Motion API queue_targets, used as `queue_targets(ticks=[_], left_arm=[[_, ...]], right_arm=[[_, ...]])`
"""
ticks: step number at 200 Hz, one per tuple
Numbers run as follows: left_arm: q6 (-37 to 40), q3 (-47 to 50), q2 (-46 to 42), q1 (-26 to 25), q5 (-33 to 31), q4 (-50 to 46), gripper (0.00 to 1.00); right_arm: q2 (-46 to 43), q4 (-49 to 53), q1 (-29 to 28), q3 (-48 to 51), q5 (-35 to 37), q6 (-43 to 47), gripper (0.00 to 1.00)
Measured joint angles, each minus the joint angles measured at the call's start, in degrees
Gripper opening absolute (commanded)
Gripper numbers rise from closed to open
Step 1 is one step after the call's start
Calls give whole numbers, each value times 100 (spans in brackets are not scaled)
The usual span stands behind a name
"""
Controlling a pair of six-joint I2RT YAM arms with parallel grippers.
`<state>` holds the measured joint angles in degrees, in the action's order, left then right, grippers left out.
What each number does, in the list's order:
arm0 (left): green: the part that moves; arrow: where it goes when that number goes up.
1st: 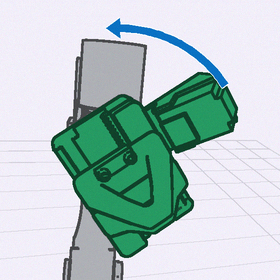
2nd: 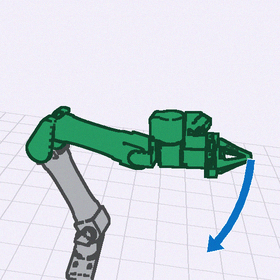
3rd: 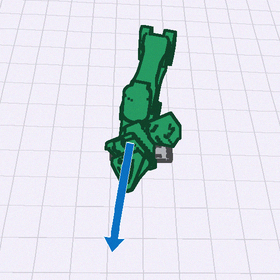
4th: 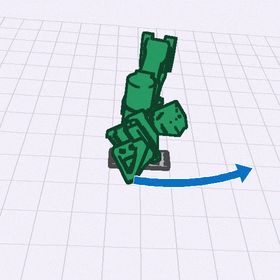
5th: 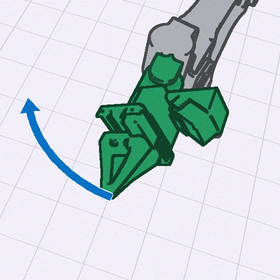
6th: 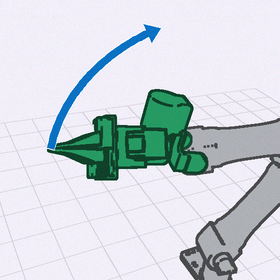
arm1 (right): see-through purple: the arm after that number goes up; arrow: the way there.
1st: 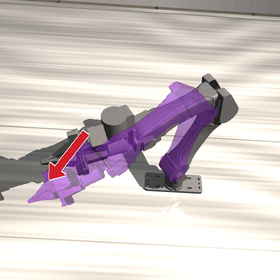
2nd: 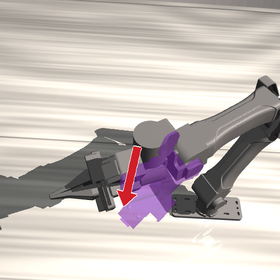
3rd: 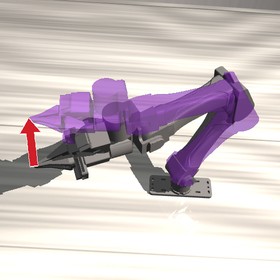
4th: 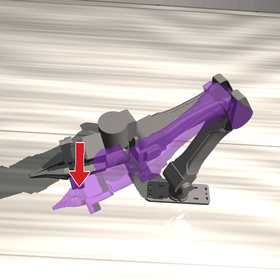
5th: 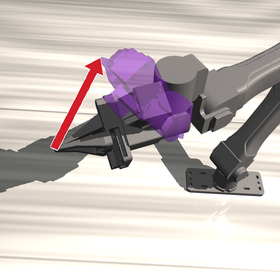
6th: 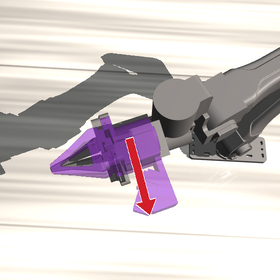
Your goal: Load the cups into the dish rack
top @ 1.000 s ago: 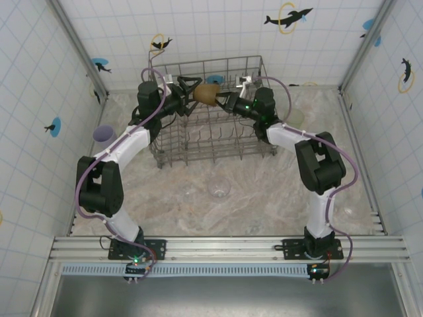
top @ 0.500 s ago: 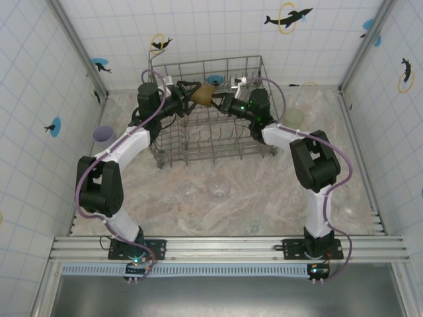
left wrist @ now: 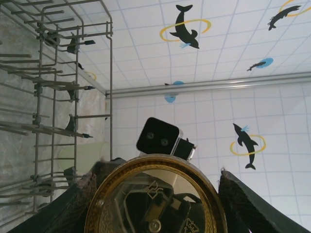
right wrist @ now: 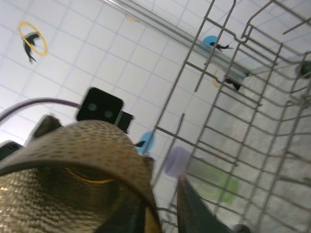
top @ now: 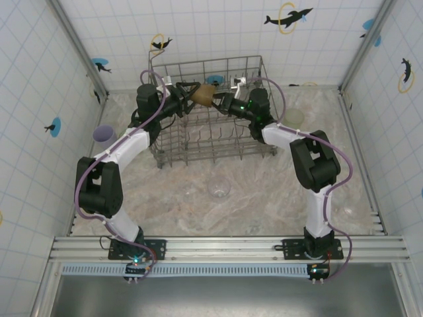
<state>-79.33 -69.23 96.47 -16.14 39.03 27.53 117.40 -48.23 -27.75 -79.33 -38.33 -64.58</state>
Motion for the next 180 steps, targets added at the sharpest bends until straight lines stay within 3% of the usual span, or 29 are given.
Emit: queue_targets(ticks=[27, 77, 97, 115, 140, 180], left_arm=[[160, -39, 0, 0, -2, -68, 0], [654, -529, 2, 0, -151, -479, 0], [990, -848, 33, 0, -330, -835, 0], [1340, -1180, 107, 0, -549, -1215, 0], [1808, -1622, 275, 0, -868, -1709, 0], [2365, -1978, 605, 0, -1370, -2155, 0]], right_arm=[[-81, 466, 9, -9, 57, 203, 55], [-866, 846, 203, 411, 120, 444, 67], [-1154, 1010, 345, 557, 140, 592, 80], [-1394, 1384, 450, 667, 245, 839, 83], [-1700, 1912, 529, 868, 380, 1244, 100], [-2227, 2662, 601, 1224, 568, 1886, 99]])
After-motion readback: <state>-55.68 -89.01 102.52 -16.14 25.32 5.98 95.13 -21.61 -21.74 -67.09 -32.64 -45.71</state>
